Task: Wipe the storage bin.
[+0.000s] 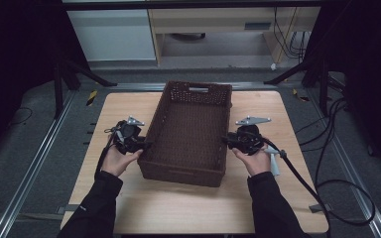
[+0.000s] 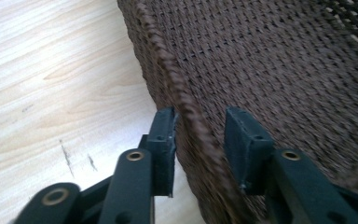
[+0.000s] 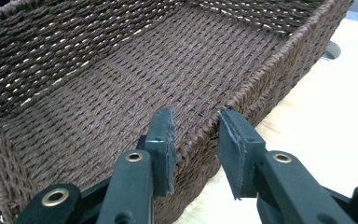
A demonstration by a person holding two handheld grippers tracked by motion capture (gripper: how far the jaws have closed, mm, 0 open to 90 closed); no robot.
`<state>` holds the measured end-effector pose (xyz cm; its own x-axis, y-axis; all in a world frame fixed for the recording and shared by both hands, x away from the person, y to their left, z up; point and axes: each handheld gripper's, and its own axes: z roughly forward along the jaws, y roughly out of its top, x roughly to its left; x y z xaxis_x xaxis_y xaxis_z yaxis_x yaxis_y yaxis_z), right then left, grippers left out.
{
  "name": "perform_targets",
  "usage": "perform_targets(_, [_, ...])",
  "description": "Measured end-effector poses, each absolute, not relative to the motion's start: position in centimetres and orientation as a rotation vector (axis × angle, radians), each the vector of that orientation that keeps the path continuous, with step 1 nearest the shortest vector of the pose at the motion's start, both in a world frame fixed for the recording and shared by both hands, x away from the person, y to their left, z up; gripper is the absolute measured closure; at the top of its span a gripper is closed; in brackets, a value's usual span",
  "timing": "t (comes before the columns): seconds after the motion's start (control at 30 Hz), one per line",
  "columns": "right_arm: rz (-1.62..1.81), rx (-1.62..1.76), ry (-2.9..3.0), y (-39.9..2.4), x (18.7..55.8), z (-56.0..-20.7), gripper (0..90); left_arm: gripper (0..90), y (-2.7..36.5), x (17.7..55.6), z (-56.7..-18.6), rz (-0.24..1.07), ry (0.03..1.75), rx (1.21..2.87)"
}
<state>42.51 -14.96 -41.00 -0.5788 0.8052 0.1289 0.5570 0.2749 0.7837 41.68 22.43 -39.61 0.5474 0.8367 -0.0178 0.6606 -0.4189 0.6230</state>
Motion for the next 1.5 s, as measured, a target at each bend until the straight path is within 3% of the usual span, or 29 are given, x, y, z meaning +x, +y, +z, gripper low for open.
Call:
perform_targets(0.2, [1.194,1.257,2.277,-14.9,42.0,-40.8,65.2,71.3,22.6,40.6,-39.7,0.409,1.225,2.199])
perform_targets(0.47, [1.197,1.285,2.235,-15.5,43.2,-40.5,55.3,73.9,22.8,41.3,-39.7,0.389,1.234,2.206])
perform_targets(0.7, [1.200,1.292,2.229,-14.9,44.5,-41.0,58.1,76.0,23.5,42.1,-39.8,0.380,1.246,2.173])
perform_targets(1.0, [1.166,1.297,2.240,-14.6,43.9,-41.0,60.2,71.4,23.9,40.6,-38.9,0.400,1.230,2.171])
perform_targets(1.23, [1.145,1.305,2.298,-14.4,42.7,-40.5,58.5,77.6,24.4,40.4,-39.4,0.386,1.254,2.168])
perform_targets(1.5, [1.179,1.303,2.202,-15.1,44.1,-39.9,54.7,80.2,25.3,41.6,-39.6,0.407,1.269,2.143])
